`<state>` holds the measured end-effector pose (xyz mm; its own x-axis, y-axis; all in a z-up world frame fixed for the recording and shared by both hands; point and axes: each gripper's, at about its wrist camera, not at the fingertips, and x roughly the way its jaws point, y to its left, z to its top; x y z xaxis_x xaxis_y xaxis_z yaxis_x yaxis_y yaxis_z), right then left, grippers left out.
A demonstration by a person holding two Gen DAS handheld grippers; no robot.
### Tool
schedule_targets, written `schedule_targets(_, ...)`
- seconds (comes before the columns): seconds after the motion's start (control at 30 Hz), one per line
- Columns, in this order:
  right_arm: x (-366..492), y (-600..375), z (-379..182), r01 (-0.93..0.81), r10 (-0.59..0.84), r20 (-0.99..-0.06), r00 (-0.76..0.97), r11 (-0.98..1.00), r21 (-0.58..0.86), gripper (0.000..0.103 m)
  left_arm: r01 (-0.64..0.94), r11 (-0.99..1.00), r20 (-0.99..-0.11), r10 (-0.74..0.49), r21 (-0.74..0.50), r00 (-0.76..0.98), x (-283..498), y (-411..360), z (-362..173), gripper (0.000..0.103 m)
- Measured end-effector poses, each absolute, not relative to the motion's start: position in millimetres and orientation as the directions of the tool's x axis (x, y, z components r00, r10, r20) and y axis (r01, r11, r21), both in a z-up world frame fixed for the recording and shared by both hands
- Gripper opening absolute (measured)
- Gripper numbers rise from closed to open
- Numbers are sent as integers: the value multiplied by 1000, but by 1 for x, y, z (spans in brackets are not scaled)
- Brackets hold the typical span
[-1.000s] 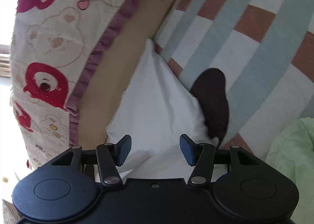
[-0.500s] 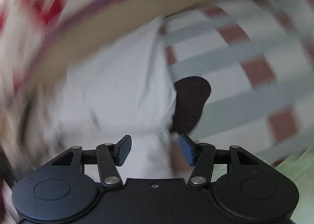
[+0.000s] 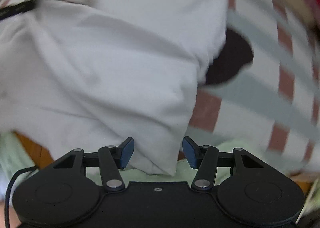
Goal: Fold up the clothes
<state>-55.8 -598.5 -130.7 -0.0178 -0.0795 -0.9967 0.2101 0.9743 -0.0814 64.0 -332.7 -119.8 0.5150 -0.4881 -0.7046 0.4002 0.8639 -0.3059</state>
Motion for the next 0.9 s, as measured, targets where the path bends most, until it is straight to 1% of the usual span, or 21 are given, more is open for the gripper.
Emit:
schedule_targets(0.07, -55, -604, -140, 253, -50, -996, -78, 965, -68, 59, 385, 852, -706, -513, -354, 487, 66, -329, -125, 5)
schedule_targets(0.13, -54, -604, -139, 260, -66, -993, -98, 961, -90, 60, 393, 848, -704, -520, -356, 484, 68, -331, -126, 5)
schedule_targets(0.2, -52, -605, -144, 280, -63, -994, -91, 956, -86, 65, 399, 844, -701, -525, -358, 483, 69, -332, -125, 5)
schedule_targets(0.23, -51, -606, -148, 294, -55, -995, -82, 953, -77, 71, 396, 843, -699, -528, -364, 481, 69, -332, -125, 5)
schedule_targets(0.3, -49, -608, -156, 312, -44, -997, -69, 948, -64, 72, 389, 841, -698, -534, -377, 477, 70, -332, -126, 5)
schedule_targets(0.33, -49, -607, -159, 292, -53, -996, -72, 954, -72, 72, 387, 839, -697, -536, -382, 475, 70, -331, -127, 5)
schedule_targets(0.37, -49, -605, -161, 273, -62, -995, -74, 959, -80, 63, 386, 839, -697, -537, -383, 475, 70, -330, -127, 5)
schedule_targets(0.4, -50, -605, -162, 257, -59, -995, -75, 963, -77, 45, 385, 839, -697, -538, -386, 474, 70, -330, -127, 5)
schedule_targets(0.43, -51, -606, -157, 248, -44, -995, -85, 967, -64, 8, 384, 838, -698, -540, -389, 470, 71, -329, -126, 5)
schedule_targets(0.5, -52, -607, -146, 208, -73, -987, -142, 973, -102, 8, 383, 836, -706, -541, -393, 456, 70, -328, -124, 5)
schedule_targets(0.57, -52, -603, -130, 108, -114, -978, -177, 985, -135, 8, 384, 836, -716, -539, -392, 443, 69, -328, -123, 5)
schedule_targets(0.63, -51, -609, -119, 105, -90, -979, -183, 988, -111, 8, 394, 847, -738, -514, -357, 436, 62, -328, -125, 5)
schedule_targets(0.7, -53, -615, -125, 146, -53, -977, -205, 986, -84, 11, 404, 857, -760, -488, -322, 430, 56, -329, -127, 5)
schedule_targets(0.73, -54, -618, -131, 160, -40, -975, -220, 984, -76, 14, 409, 861, -770, -474, -304, 427, 52, -329, -128, 5)
schedule_targets(0.77, -56, -621, -138, 159, -40, -972, -232, 984, -79, 27, 414, 864, -780, -461, -286, 424, 49, -329, -130, 5)
schedule_targets(0.8, -59, -625, -145, 157, -41, -969, -244, 984, -81, 30, 419, 868, -789, -447, -268, 421, 46, -329, -131, 5)
schedule_targets(0.83, -61, -629, -151, 167, -32, -968, -248, 983, -75, 30, 424, 871, -799, -433, -250, 418, 42, -330, -132, 5)
schedule_targets(0.87, -63, -636, -153, 201, -2, -972, -233, 978, -50, 26, 429, 873, -805, -421, -233, 418, 40, -330, -132, 5)
schedule_targets(0.9, -66, -643, -155, 239, 36, -977, -212, 971, -16, 21, 434, 874, -805, -414, -220, 425, 39, -331, -130, 5)
